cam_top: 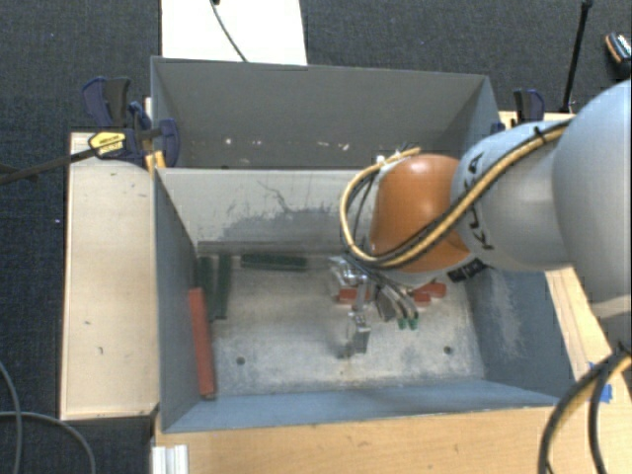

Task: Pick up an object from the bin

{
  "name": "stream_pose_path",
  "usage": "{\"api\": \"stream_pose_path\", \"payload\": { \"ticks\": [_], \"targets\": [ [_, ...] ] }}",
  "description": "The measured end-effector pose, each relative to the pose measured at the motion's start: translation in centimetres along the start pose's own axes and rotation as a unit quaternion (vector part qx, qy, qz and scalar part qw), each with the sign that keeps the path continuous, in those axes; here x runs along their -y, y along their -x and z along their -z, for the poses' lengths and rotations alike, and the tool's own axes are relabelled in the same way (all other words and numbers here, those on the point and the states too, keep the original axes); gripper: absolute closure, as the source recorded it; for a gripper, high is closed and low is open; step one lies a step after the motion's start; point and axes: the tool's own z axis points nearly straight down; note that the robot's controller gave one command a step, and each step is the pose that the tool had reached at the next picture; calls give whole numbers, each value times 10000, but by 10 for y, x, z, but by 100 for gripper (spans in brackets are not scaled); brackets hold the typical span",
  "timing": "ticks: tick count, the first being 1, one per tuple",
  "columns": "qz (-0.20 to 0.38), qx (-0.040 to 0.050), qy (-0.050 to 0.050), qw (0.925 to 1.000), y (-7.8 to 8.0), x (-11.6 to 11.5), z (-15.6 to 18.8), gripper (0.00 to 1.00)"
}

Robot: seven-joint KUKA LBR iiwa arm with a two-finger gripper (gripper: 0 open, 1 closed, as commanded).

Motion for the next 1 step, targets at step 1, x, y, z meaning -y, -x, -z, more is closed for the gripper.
{"api": "stream_pose_path", "payload": {
  "ticks": [1],
  "targets": [
    [-744, 8, -7, 9972, -3, 65, 1, 0]
  ]
}}
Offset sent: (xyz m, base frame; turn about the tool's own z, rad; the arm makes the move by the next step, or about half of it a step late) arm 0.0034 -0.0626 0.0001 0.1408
